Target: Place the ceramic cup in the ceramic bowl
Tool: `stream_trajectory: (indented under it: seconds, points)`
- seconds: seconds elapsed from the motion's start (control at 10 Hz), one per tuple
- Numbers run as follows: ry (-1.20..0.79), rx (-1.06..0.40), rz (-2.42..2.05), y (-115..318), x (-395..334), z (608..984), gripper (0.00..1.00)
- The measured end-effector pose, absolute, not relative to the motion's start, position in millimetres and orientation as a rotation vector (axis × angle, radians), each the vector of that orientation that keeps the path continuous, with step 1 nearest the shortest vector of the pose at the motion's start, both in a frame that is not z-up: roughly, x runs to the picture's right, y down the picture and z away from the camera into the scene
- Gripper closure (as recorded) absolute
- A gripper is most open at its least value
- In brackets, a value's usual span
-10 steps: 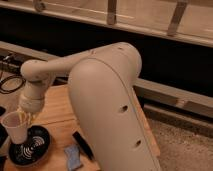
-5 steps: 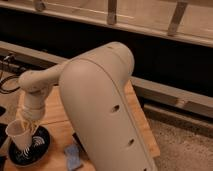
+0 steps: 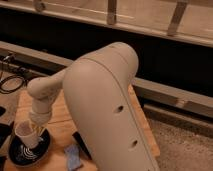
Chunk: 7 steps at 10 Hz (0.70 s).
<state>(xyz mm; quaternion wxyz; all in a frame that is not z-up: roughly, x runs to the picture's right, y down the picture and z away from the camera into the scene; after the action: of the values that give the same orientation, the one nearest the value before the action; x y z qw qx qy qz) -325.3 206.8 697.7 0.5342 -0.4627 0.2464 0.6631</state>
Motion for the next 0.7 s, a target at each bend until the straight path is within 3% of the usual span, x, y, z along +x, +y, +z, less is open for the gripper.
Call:
stream_trajectory:
  seconds: [0.4,0.7]
  points:
    - [0.607,-1.054,1.640,209.2,-322.5,715.9,0.24]
    - [0.613,-1.038,1.637,213.1,-331.5,719.0,0.20]
